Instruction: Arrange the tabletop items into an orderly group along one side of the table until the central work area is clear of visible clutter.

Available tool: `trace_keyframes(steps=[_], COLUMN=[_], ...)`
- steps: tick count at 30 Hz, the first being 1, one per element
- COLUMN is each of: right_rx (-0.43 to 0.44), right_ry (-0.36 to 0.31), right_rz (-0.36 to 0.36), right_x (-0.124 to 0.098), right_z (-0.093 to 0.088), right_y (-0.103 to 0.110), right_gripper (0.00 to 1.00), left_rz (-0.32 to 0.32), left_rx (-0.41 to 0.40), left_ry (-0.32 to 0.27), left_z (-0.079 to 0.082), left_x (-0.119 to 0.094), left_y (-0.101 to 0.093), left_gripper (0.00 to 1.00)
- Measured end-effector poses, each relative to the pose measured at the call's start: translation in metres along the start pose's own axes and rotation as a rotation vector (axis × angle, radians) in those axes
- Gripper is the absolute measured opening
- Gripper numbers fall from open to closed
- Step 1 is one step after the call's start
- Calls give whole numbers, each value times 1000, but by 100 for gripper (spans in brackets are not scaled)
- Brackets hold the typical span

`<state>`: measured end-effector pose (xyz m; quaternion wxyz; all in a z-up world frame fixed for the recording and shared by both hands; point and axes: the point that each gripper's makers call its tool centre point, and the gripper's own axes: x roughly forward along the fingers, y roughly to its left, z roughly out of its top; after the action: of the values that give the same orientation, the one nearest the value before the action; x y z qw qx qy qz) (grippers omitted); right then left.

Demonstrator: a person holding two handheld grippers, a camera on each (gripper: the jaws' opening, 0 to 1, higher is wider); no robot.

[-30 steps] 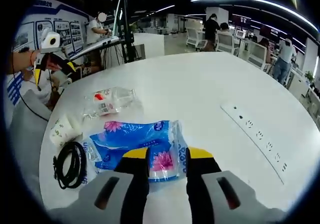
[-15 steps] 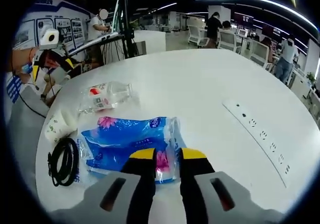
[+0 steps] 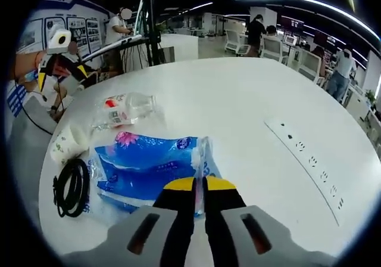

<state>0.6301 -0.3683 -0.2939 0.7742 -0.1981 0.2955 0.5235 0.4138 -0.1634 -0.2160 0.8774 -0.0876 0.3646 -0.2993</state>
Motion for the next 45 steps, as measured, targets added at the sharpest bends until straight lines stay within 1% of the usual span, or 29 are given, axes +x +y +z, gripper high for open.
trace_keyframes(steps=[2,11,20,28,33,37,45], right_rx=[-3,1,47,87,118,125,163], right_ry=[-3,-16,-48,-77,-98,-107,-141], right_rz=[1,6,-4,-19,-27,-33,-54], right_x=[0,-4,-13,-23,-28,-34,-46], right_z=[0,-1,2,5,7,8,12], right_y=[0,3,6,11,13,13,9], right_gripper=[0,0,0,0,0,0,0], left_rz=[0,-9,-23,-38,-62,-86,-121], left_rx=[1,9,25,63,95,115,140], left_ry=[0,0,-12,-22,-22,-23,-31], left_z=[0,1,8,22,33,42,58], left_x=[1,5,10,17,28,37,54], left_y=[0,-3,-9,-11,-19,-26,-38], left_gripper=[91,90,89,87,86,85,83])
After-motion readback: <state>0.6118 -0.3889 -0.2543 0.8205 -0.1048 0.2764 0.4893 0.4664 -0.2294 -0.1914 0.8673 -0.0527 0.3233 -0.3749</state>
